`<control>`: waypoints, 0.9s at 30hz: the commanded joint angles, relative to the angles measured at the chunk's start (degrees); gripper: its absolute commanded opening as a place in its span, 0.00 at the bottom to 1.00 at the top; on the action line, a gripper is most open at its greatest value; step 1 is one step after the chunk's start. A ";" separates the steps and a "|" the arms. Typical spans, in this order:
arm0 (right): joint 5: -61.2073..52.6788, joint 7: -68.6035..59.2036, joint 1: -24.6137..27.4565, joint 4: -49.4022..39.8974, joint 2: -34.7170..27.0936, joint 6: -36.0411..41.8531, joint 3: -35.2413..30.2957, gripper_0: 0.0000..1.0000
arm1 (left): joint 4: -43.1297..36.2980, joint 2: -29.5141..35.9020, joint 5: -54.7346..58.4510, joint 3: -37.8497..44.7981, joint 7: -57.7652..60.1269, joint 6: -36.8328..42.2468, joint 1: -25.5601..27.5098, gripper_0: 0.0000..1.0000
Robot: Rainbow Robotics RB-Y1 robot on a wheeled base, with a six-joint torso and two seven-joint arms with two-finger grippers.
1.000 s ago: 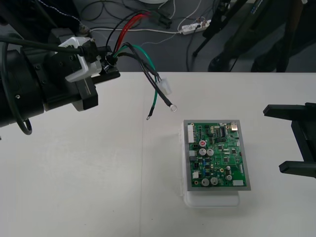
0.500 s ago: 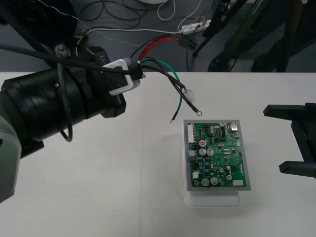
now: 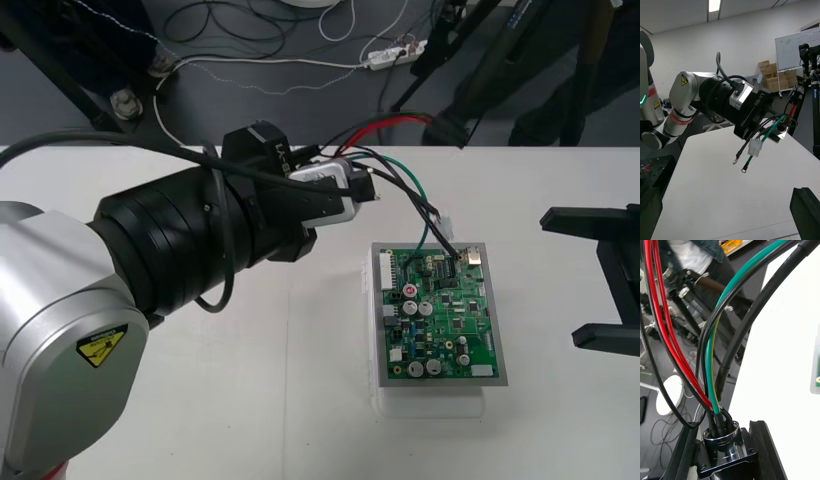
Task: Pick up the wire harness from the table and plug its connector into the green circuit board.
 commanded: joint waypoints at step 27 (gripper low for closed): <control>3.45 -18.18 10.59 -18.32 3.48 27.95 -0.81 1.00 | -1.23 -3.58 -0.54 -3.06 -5.68 6.13 2.04 0.00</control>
